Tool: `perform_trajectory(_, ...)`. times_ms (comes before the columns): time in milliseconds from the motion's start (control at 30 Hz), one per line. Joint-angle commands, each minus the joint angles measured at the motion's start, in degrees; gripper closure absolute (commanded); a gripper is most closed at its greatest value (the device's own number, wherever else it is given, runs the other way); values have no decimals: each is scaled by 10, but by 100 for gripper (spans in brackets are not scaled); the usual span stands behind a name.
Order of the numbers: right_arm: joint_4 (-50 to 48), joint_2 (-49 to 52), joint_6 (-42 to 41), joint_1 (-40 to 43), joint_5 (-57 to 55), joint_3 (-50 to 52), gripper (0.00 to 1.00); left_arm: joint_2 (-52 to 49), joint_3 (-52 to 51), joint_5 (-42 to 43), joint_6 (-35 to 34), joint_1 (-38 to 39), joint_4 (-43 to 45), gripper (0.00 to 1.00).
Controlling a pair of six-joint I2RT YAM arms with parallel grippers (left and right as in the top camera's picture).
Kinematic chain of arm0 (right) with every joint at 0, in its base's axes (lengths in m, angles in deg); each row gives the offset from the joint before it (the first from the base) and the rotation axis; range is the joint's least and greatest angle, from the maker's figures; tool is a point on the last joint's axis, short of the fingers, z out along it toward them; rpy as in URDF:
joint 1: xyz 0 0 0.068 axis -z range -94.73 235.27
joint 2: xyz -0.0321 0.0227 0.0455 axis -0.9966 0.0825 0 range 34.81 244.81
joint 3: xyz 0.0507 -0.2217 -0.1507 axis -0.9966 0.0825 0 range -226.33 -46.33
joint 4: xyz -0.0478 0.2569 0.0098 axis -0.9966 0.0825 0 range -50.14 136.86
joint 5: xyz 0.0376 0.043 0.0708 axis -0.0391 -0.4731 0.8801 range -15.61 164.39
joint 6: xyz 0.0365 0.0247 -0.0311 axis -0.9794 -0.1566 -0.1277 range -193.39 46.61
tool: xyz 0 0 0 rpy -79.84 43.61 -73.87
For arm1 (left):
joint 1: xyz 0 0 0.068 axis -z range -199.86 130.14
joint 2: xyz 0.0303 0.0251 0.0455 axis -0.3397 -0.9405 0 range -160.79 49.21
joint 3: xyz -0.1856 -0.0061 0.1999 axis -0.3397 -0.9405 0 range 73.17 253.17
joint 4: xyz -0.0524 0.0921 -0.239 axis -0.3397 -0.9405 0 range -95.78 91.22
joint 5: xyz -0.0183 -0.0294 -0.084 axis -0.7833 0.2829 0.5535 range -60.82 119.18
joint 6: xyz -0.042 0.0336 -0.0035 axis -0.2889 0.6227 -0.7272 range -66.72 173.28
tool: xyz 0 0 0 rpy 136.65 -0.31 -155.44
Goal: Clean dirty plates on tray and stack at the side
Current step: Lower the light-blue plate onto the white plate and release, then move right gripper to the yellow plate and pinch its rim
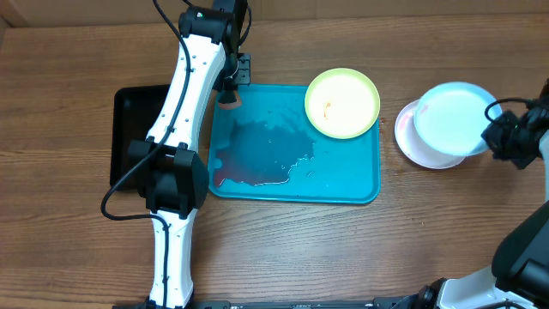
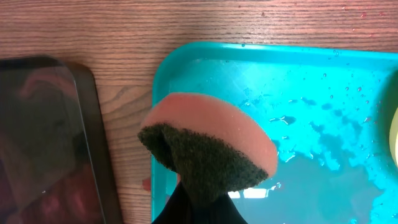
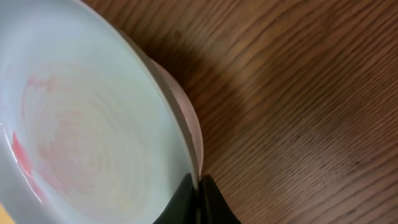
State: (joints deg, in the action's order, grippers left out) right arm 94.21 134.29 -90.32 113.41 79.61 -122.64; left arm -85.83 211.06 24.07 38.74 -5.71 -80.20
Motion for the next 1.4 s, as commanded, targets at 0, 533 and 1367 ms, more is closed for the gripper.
perform_trajectory(0, -30, -13, -11, 1, 0, 29, 96, 2, 2, 3, 10, 1, 3, 96)
perform_trajectory(533, -92, 28, -27, -62, 14, 84, 61, 2, 2, 3, 10, 1, 5, 96)
perform_trajectory(1367, -88, 52, -184, -288, 31, -44, 56, 2, 2, 3, 4, 2, 7, 96)
